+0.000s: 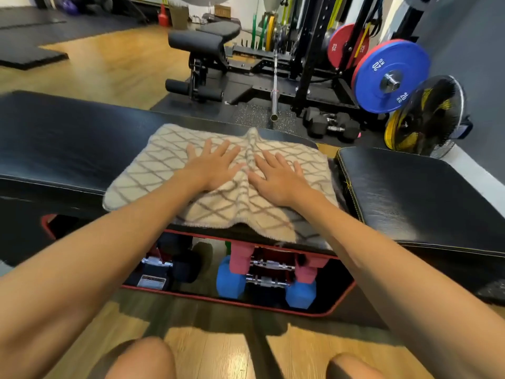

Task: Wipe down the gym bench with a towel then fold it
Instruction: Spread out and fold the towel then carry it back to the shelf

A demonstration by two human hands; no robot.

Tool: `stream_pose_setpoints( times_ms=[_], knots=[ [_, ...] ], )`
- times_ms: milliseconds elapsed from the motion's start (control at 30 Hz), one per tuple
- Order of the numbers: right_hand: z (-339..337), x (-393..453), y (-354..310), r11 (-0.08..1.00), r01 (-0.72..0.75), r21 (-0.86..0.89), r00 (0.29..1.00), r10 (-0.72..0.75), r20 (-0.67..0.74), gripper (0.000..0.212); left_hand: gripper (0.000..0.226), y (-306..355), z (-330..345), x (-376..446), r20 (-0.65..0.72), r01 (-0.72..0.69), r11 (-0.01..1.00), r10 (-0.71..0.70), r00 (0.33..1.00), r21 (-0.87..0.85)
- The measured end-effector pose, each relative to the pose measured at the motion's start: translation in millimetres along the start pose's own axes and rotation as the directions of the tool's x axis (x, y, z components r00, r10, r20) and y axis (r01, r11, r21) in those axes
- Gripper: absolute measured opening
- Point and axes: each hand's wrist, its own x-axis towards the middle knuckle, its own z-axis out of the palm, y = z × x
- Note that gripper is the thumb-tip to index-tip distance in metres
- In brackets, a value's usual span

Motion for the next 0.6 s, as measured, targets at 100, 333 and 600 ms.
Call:
stream_pose_setpoints(
  times_ms=[100, 333, 600],
  knots=[
    [1, -8, 5, 1.0, 0.003, 0.008, 1.0, -0.003, 0.006, 0.07, 0.066, 6, -1, -5, 0.008, 0.012, 1.0, -0.012, 1.0, 0.007],
    [-4, 26, 36, 0.999, -0.012, 0.045, 1.0, 0.012, 0.0, 0.074, 0.068, 12, -1, 36, -0.003, 0.042, 0.999, -0.042, 0.999, 0.035],
    [-10, 88, 71, 0.994, -0.082, 0.076, 0.995, 0.086, -0.051, 0.077, 0.066, 20, -2, 106, -0.011, 0.051, 0.998, -0.051, 0.999, 0.034]
  ],
)
